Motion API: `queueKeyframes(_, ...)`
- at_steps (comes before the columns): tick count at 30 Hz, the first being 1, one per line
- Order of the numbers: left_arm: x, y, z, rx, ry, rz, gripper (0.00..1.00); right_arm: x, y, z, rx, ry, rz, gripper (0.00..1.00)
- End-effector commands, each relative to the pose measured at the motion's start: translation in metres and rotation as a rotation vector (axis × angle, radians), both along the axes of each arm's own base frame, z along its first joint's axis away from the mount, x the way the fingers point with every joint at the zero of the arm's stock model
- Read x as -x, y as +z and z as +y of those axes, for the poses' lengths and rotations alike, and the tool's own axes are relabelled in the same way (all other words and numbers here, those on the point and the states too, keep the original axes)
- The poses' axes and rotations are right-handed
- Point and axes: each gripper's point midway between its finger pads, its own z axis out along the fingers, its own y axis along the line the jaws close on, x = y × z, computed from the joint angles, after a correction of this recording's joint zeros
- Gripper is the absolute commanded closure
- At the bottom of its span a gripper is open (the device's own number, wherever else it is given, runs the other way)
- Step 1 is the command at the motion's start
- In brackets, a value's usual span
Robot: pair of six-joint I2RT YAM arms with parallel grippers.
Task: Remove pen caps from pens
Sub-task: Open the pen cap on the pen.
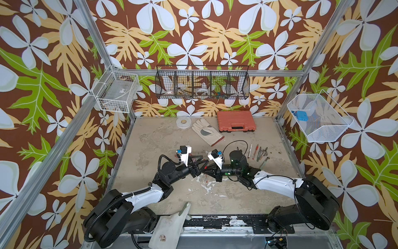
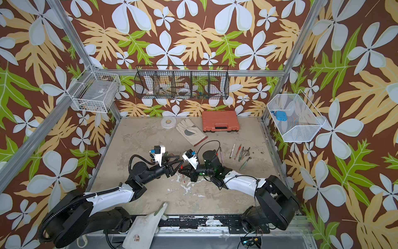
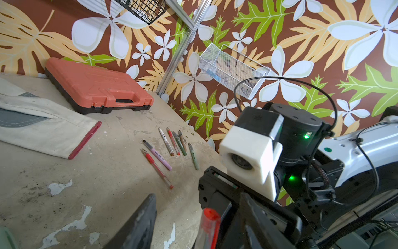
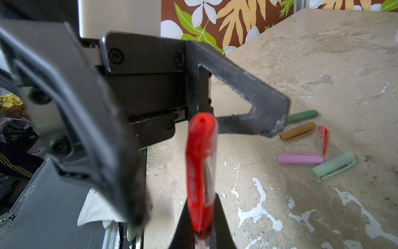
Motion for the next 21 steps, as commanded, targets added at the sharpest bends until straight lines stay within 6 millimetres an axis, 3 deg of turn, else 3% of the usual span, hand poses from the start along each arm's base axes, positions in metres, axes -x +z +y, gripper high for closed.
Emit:
queueKeyframes(1,0.004,0.014,0.0,0.036,-0.02,-0.044,0.41,0.002,0.004,0.002,-0.01,0.017,-0.013,1.0)
queueKeyframes(7,0.002,0.013,-0.001,0.023,-0.015,-0.041,0.55,0.003,0.006,0.002,-0.015,0.026,-0.016,1.0)
queueKeyframes(12,0.005,0.009,-0.005,0.021,-0.047,-0.038,0.6,0.006,0.007,0.003,-0.022,0.043,-0.012,1.0)
queueKeyframes(21,0.016,0.013,-0.014,0.041,-0.14,-0.06,0.78,0.022,0.011,0.007,-0.06,0.149,0.002,1.0)
